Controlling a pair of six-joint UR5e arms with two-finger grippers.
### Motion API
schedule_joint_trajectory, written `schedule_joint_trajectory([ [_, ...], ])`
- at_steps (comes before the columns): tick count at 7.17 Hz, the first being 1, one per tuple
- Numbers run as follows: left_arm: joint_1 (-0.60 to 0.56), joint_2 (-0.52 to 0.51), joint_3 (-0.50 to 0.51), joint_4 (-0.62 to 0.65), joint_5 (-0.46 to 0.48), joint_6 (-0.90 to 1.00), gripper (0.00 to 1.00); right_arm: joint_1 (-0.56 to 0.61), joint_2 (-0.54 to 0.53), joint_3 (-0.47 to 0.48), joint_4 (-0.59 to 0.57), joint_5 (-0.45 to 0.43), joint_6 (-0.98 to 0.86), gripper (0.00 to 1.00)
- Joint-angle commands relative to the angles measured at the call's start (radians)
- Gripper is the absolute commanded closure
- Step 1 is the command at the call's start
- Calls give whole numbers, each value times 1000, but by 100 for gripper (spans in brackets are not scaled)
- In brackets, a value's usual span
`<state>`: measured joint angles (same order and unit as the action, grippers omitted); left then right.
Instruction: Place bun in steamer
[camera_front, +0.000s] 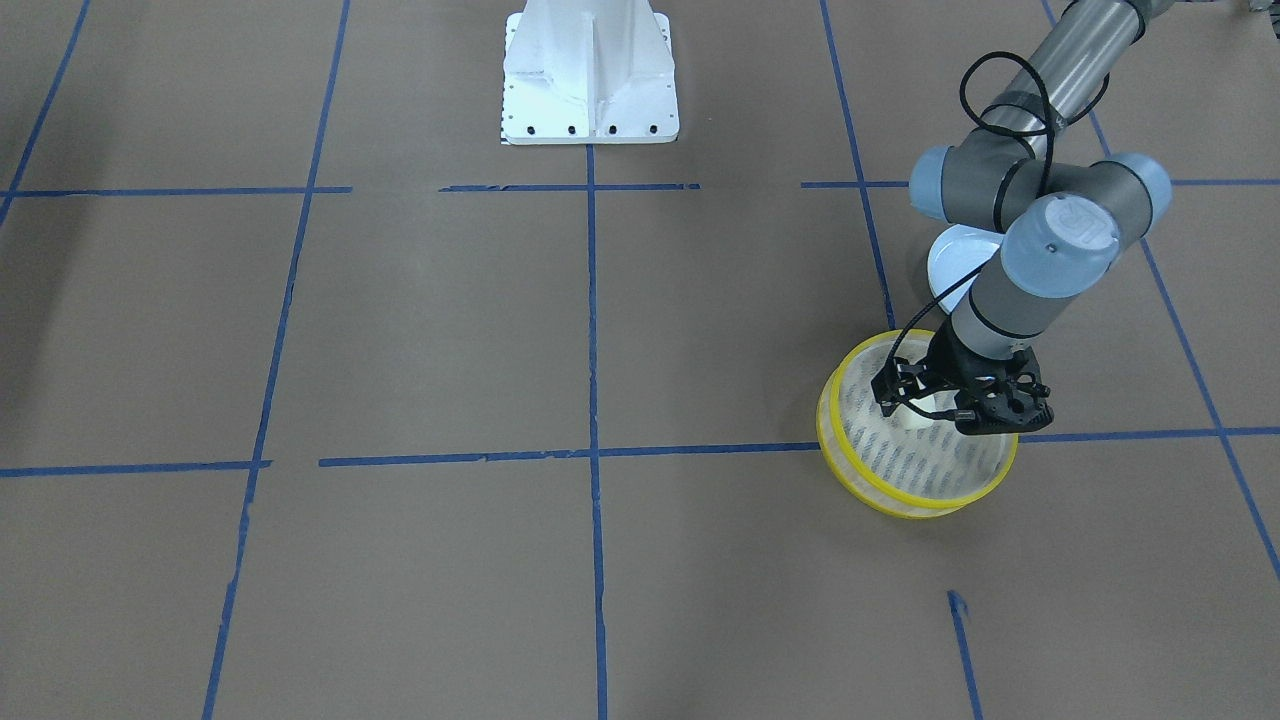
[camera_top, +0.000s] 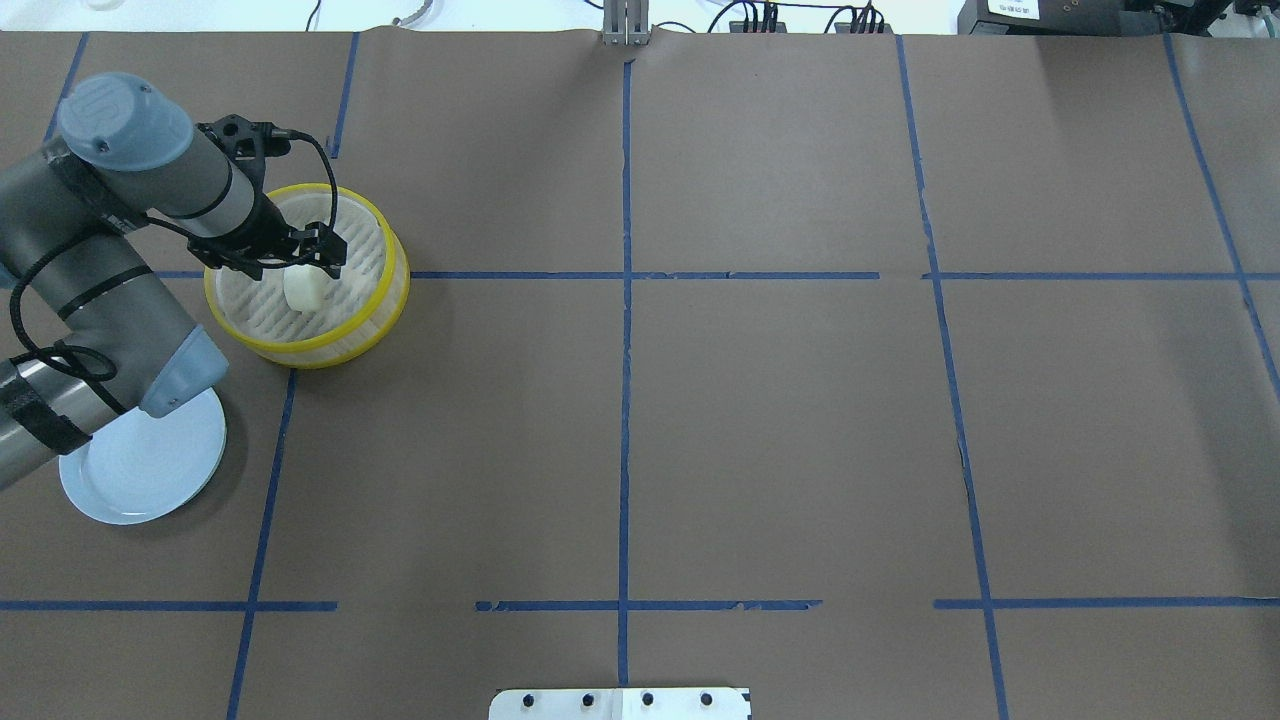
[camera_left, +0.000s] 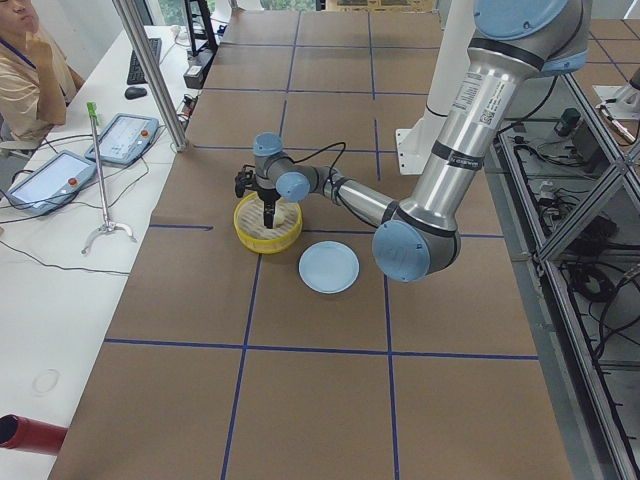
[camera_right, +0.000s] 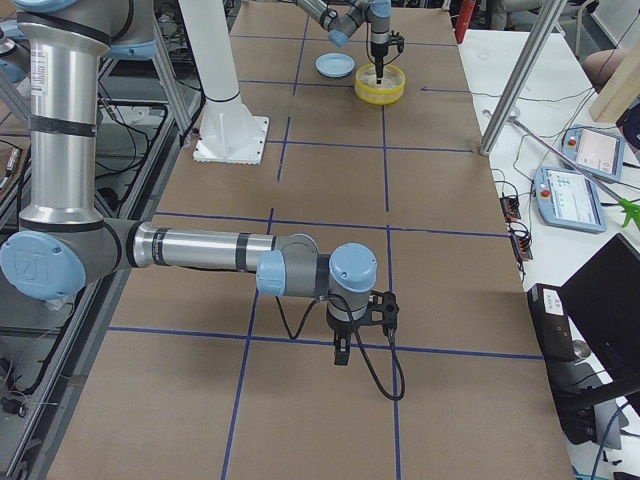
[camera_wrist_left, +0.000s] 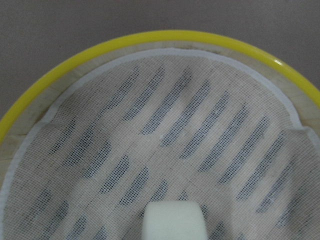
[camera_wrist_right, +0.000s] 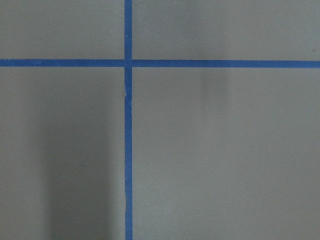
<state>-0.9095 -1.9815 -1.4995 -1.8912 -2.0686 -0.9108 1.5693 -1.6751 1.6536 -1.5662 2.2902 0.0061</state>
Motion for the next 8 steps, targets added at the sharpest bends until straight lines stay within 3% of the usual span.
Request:
schedule_joint_trajectory([
  [1,-159,24,-16,27,-33,196,2,0,0,0,0,0,0,0],
  [4,-452,240,-31,26,-235,667,2,0,0,0,0,0,0,0],
  [6,-633,277,22,96,-240,923,2,0,0,0,0,0,0,0],
  [8,-693,282,25,244,-240,1010,1,0,0,0,0,0,0,0],
])
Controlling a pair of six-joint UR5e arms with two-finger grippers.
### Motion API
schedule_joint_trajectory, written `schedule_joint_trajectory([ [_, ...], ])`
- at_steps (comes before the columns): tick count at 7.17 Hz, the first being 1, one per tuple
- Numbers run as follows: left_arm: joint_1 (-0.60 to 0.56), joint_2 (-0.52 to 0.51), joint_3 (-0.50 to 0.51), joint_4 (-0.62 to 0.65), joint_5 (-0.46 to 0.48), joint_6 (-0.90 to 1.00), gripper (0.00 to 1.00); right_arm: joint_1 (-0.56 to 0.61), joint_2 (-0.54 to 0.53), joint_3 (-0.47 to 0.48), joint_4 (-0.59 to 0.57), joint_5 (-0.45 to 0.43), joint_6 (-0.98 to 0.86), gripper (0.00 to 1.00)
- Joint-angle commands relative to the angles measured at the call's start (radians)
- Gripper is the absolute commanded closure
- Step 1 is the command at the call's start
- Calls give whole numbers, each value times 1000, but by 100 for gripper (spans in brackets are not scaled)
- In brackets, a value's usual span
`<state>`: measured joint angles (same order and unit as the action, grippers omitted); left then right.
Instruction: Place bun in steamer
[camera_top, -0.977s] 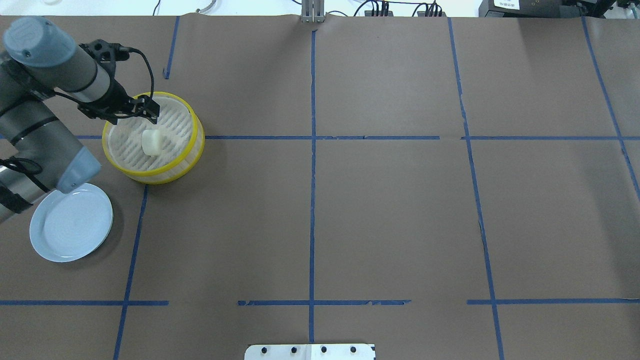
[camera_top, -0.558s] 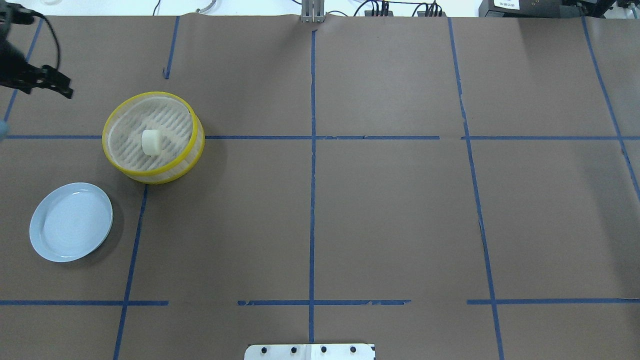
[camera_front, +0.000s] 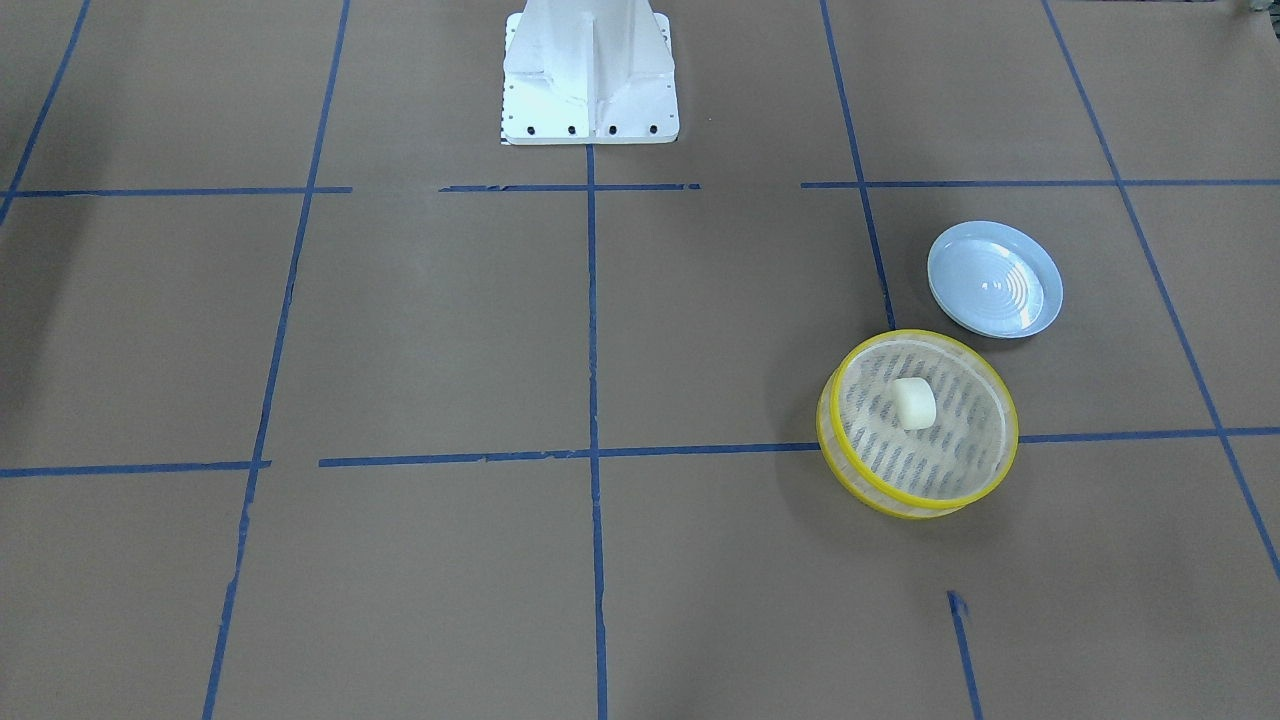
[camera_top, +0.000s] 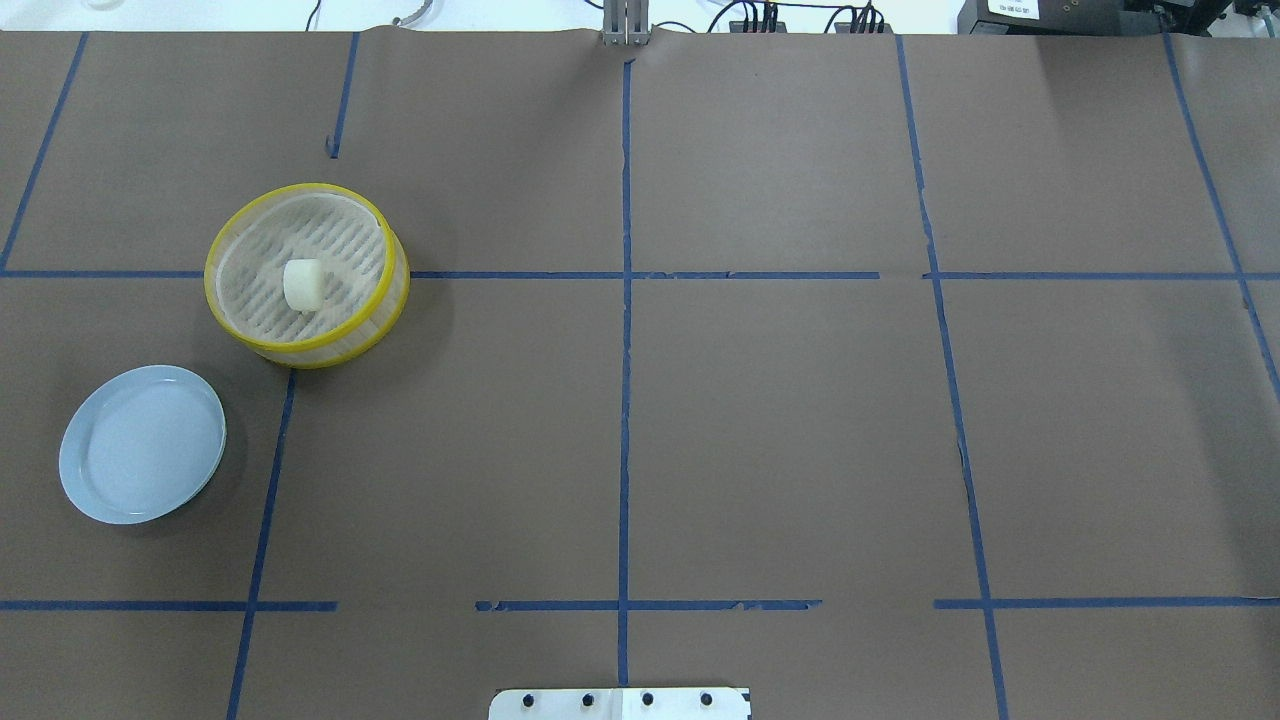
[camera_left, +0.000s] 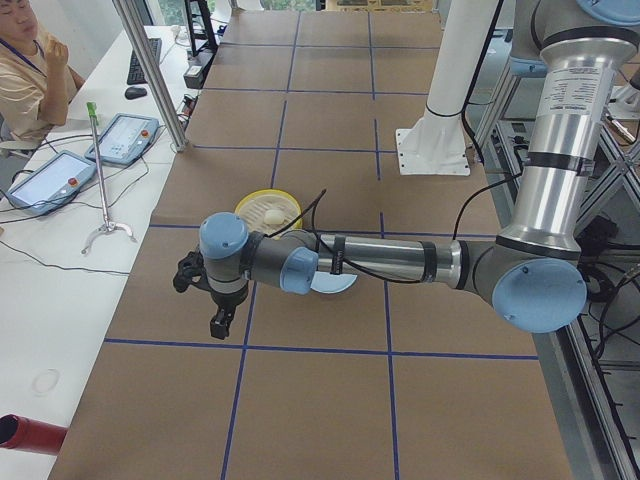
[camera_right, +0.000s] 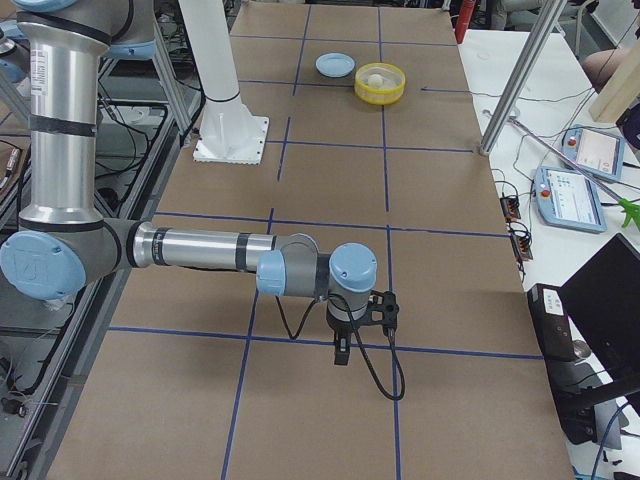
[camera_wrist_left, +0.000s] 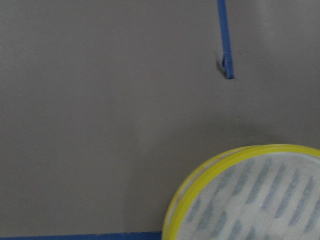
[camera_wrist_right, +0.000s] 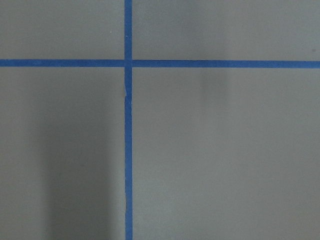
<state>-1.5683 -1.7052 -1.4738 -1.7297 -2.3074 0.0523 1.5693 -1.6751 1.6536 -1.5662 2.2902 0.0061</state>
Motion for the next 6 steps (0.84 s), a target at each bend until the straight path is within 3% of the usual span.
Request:
schedule_joint_trajectory([
  [1,-33,13,-23,120,-10,5,1,0,0,0,0,0,0,0],
  [3,-32,88,-87,108,-117,-65,1,0,0,0,0,0,0,0],
  [6,-29,96,-106,110,-112,-66,0,0,0,0,0,0,0,0],
])
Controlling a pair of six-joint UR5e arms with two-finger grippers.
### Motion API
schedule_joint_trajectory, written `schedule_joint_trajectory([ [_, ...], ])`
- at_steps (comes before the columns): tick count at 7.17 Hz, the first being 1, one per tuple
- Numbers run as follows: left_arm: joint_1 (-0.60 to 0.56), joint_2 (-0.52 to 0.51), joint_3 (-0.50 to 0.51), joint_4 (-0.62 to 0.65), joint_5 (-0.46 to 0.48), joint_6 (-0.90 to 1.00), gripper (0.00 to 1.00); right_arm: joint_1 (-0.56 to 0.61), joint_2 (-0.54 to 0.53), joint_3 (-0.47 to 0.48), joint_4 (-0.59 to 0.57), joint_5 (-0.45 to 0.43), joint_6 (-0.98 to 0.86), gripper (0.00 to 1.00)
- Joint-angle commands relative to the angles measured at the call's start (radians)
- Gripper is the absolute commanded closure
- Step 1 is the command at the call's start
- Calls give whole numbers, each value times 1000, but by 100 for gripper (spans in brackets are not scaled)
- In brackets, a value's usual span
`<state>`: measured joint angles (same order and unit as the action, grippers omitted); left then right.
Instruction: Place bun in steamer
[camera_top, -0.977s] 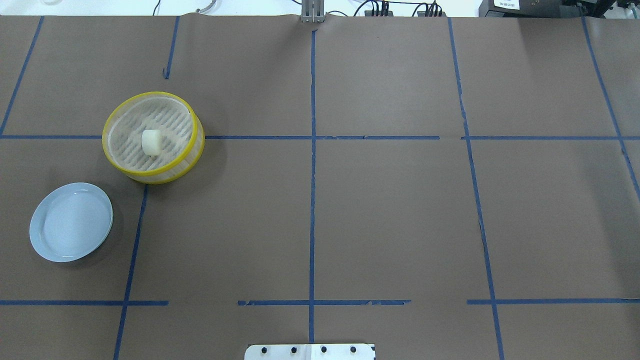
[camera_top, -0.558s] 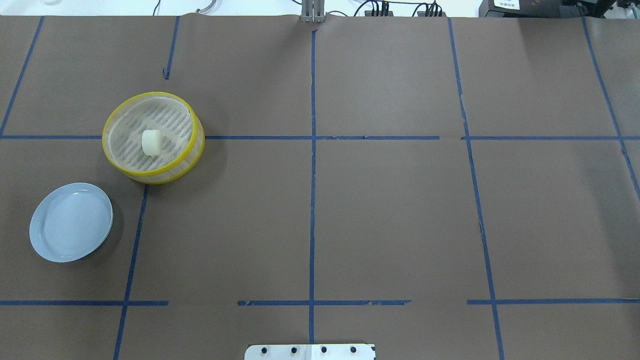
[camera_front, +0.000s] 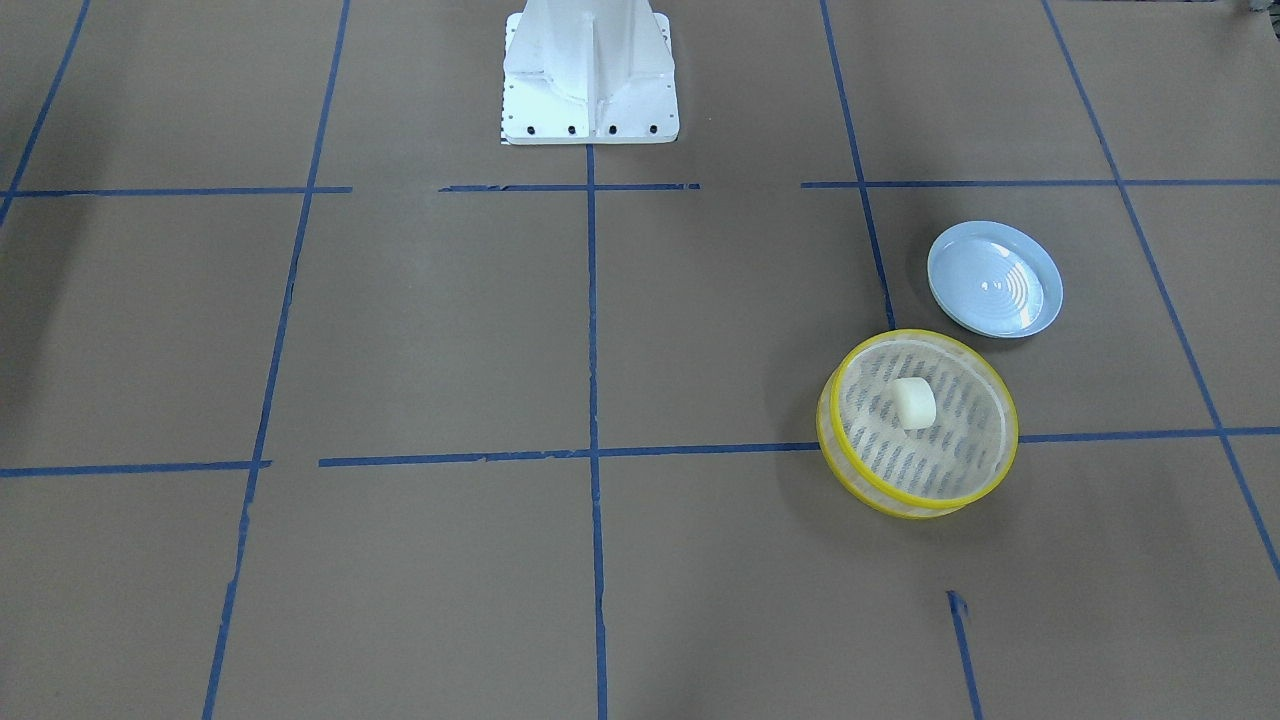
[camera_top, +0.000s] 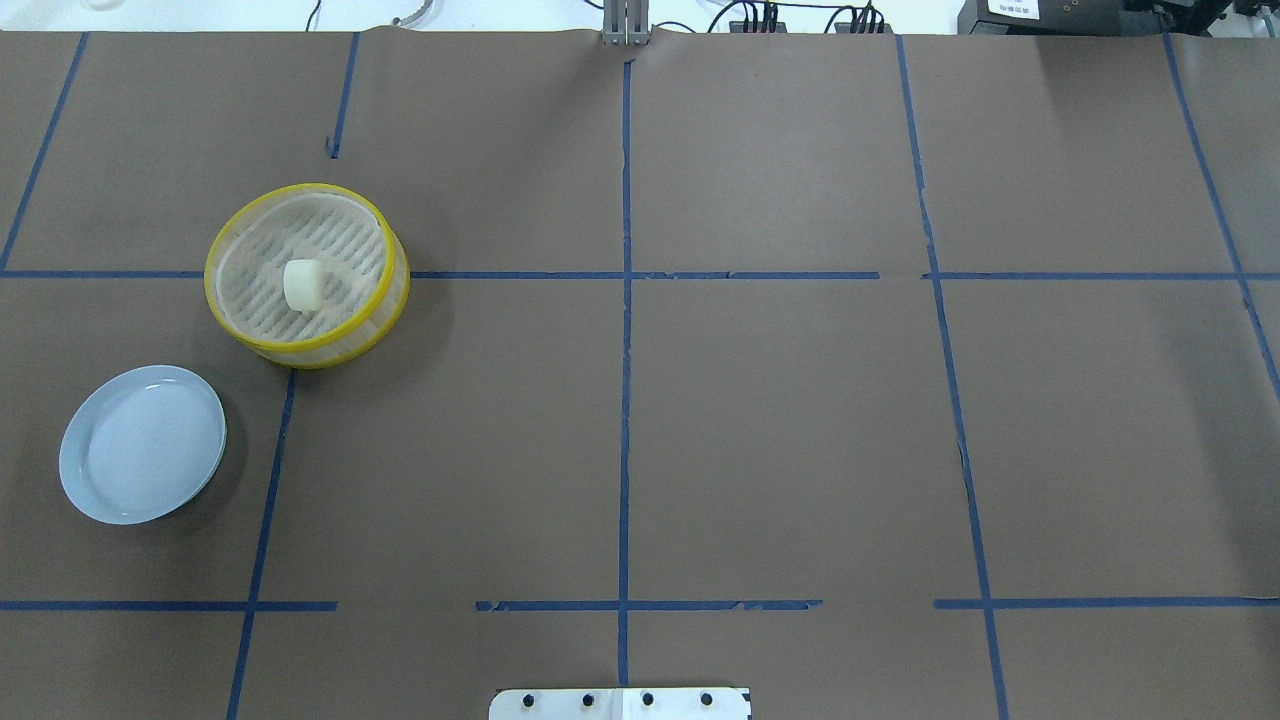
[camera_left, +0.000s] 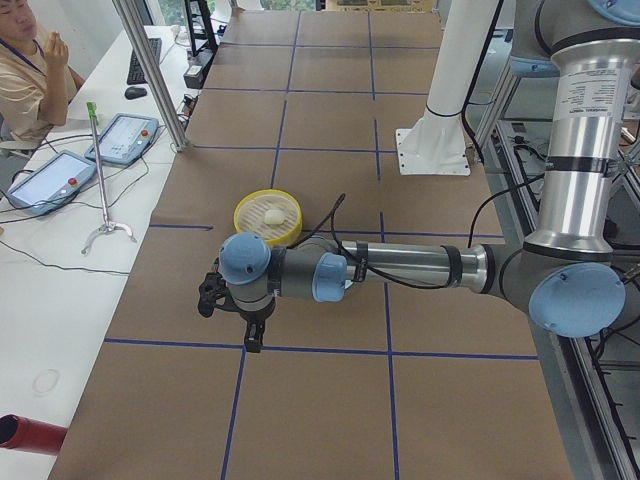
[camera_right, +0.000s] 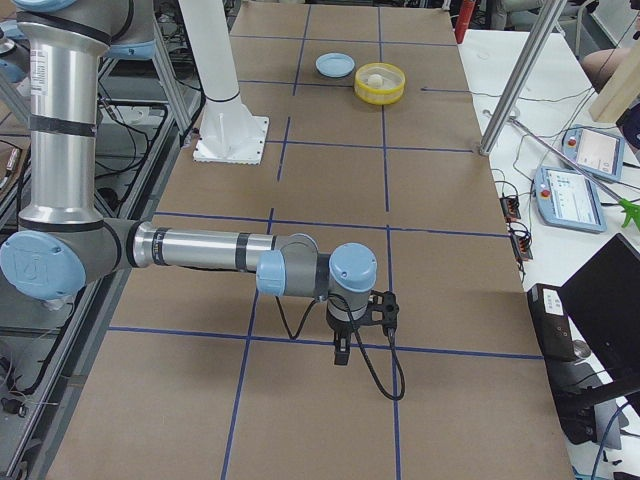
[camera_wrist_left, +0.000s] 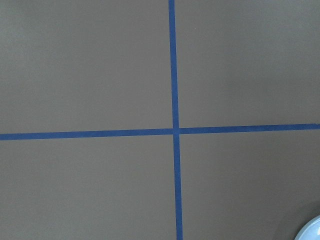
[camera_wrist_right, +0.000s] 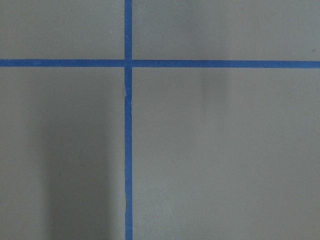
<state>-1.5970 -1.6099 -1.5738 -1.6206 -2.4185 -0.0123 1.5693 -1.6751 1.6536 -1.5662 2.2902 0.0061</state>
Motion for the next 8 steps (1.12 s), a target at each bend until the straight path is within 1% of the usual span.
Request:
schedule_joint_trajectory([
  [1,2,1,-9,2,-2,-11,0,0,0,0,0,0,0,0],
  [2,0,10,-41,2,-2,-11,0,0,0,0,0,0,0,0],
  [3,2,51,-54,-8,-11,0,0,0,0,0,0,0,0,0],
  [4,2,60,-46,-95,-8,0,0,0,0,0,0,0,0,0],
  [5,3,89,-49,-129,7,-3,0,0,0,0,0,0,0,0],
  [8,3,94,-42,-119,12,-3,0,0,0,0,0,0,0,0],
])
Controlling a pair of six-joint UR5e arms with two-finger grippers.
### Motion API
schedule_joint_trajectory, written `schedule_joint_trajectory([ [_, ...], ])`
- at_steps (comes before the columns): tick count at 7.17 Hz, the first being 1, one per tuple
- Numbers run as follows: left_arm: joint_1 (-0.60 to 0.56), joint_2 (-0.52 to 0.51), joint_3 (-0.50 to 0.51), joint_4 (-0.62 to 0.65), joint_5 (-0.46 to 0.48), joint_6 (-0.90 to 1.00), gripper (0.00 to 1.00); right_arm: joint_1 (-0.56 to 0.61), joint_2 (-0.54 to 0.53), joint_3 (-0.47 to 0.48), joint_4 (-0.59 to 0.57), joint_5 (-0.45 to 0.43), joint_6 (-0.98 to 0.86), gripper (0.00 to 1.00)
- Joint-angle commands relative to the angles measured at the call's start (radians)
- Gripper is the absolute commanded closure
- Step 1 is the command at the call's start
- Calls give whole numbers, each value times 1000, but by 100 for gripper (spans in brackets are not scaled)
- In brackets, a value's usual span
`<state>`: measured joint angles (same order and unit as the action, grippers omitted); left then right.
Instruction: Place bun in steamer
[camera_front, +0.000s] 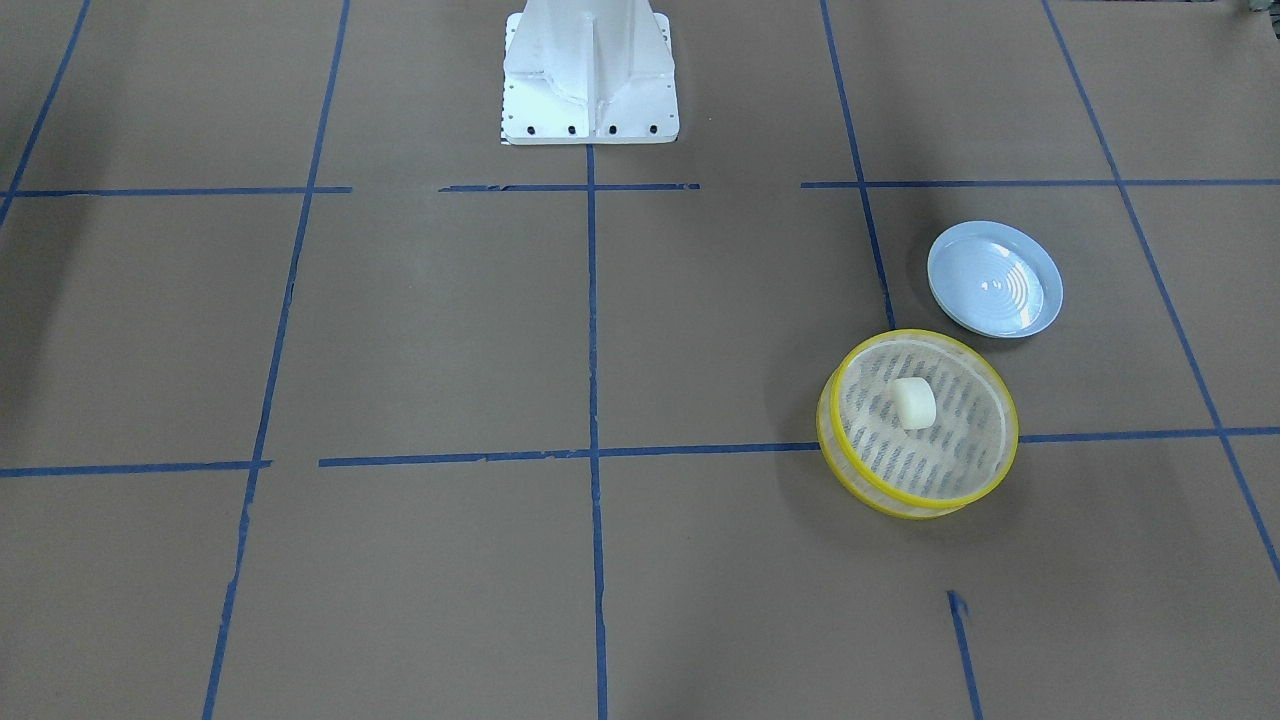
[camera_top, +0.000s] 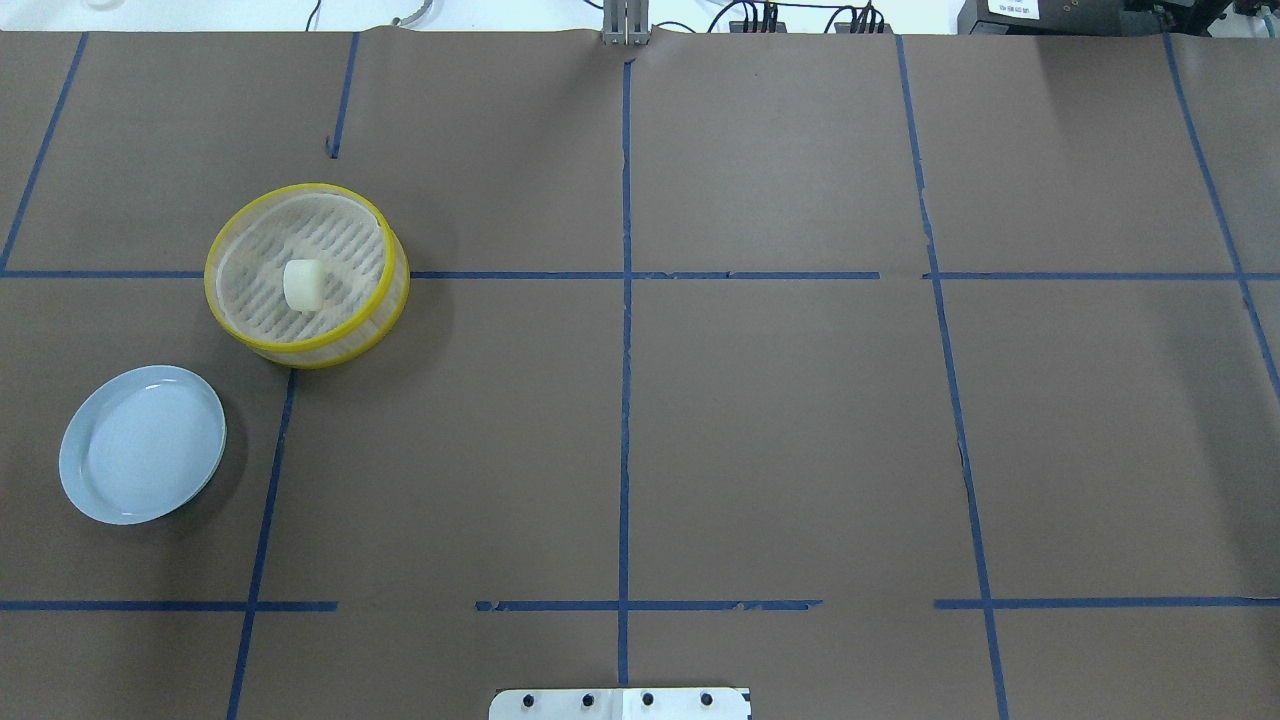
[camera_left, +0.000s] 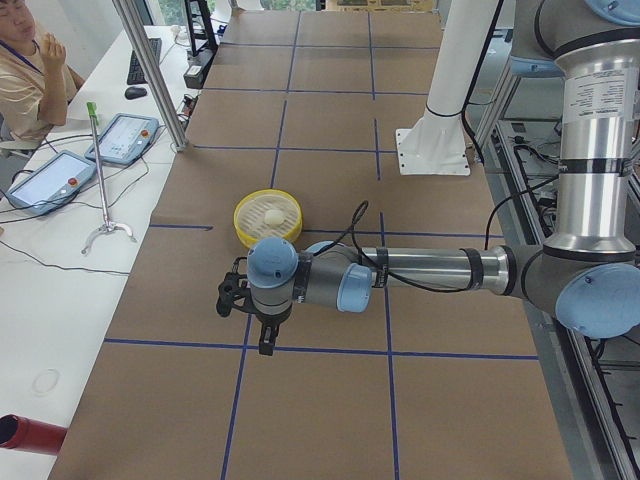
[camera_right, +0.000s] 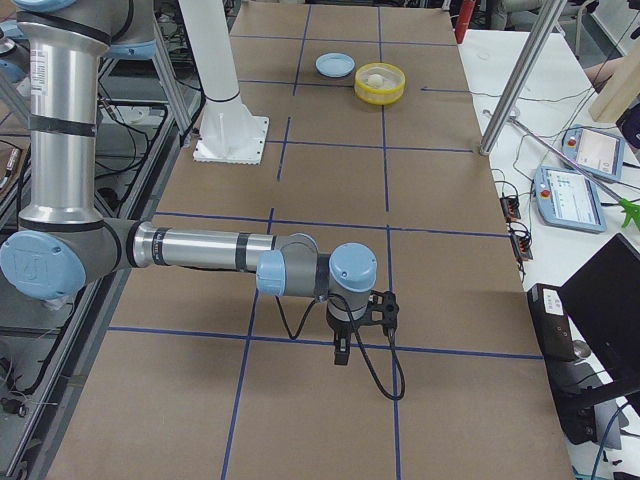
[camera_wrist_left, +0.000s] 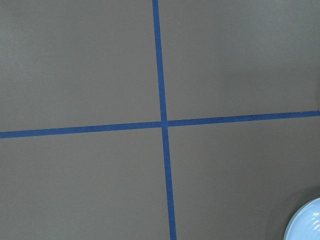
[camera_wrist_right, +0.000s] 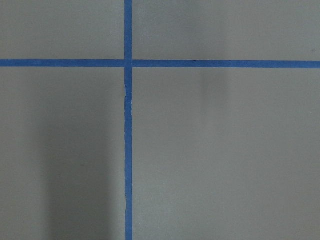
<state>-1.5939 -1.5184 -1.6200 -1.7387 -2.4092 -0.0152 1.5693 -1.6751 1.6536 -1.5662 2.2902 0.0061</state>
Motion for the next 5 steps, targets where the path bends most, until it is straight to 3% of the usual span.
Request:
schedule_joint_trajectory([
  [1,0,3,-6,-1,4,0,0,0,0,0,0,0,0,0],
  [5,-1,15,-9,1,4,0,0,0,0,0,0,0,0,0],
])
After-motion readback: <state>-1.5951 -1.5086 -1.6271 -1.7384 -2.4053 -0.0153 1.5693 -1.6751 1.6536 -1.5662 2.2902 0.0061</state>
